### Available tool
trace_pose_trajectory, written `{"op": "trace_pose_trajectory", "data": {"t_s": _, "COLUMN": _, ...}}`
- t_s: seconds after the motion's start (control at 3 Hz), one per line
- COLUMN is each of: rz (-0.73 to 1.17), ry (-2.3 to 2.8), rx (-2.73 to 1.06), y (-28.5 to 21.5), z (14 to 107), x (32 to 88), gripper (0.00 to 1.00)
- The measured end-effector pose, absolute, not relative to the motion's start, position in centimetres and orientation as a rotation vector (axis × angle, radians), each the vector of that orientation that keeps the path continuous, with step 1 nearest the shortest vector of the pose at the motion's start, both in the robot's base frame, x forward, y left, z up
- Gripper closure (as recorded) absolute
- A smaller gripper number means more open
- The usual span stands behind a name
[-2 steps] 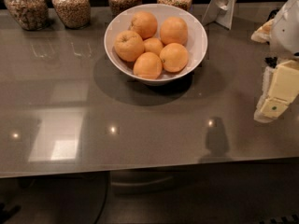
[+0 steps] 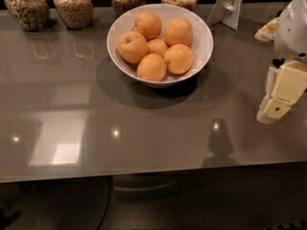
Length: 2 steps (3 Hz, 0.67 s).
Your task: Pick orange from white bowl
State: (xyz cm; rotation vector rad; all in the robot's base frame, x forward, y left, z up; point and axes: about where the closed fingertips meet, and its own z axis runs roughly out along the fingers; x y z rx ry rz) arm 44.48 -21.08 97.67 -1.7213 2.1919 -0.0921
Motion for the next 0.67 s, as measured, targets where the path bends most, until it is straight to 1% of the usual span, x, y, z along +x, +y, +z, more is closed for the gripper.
{"op": "trace_pose_trajectory", "data": {"t_s": 0.67, "rz": -0.003, "ry": 1.885, "rx": -1.731, "y": -16.7, "z": 98.2, "x": 47.5, "gripper": 0.00}}
